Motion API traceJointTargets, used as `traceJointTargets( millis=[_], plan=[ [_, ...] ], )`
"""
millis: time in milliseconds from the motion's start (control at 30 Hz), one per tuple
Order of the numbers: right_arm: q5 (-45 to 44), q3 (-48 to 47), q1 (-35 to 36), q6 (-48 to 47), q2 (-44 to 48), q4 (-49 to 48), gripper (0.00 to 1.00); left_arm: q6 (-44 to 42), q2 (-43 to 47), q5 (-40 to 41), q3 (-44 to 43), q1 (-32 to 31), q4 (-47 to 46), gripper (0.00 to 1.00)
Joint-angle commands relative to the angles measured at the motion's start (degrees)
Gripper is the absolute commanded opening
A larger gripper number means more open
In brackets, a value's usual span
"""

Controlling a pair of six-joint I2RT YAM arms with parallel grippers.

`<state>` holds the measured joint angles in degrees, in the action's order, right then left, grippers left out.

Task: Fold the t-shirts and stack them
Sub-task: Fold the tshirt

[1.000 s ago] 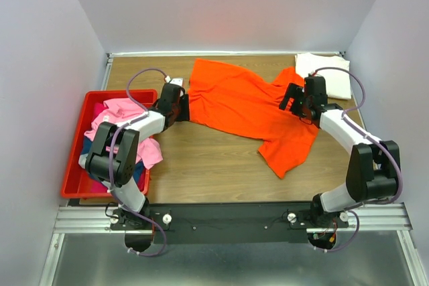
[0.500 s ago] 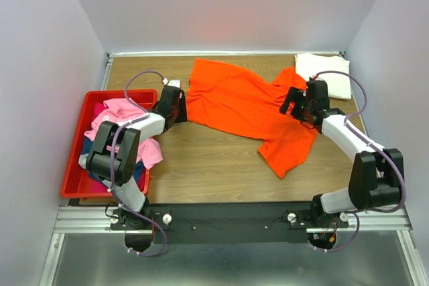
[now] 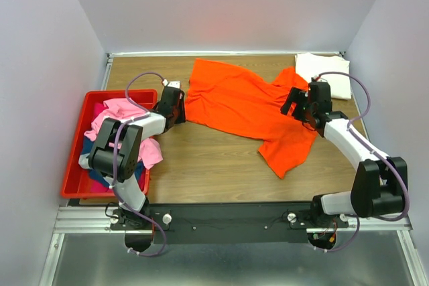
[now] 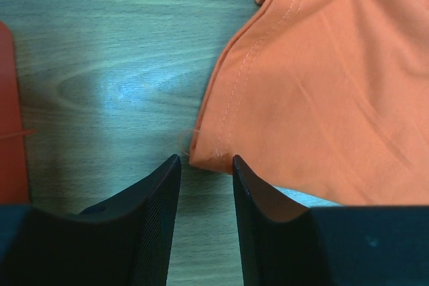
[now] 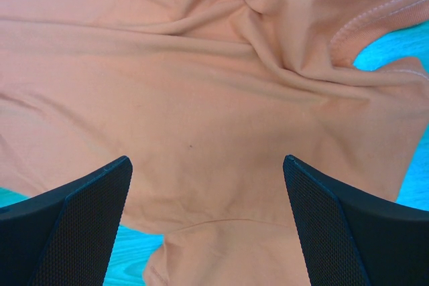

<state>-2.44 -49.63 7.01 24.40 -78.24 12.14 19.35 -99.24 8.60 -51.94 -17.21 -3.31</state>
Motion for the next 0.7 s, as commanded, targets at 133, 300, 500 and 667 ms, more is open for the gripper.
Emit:
traceJointTargets(
  millis=[133, 300, 500, 667],
  plan=[
    [1.8, 1.5, -0.5, -0.6, 1.8, 0.4, 1.0, 0.0, -1.7, 1.9, -1.8, 0.6, -0.6, 0.41],
    [2.1, 1.8, -0.4, -0.5, 2.7, 0.4, 1.0, -0.2, -2.4, 1.9, -2.6, 0.6, 0.1, 0.36],
    [2.1, 2.3, -0.5, -0.7, 3.3, 0.4, 1.0, -0.5, -3.2, 1.9, -3.7, 0.6, 0.9, 0.22],
    [4.3, 2.8, -0.5, -1.5, 3.6, 0.4, 1.0, -1.7, -3.3, 1.4, -4.0, 0.6, 0.8, 0.0]
  ],
)
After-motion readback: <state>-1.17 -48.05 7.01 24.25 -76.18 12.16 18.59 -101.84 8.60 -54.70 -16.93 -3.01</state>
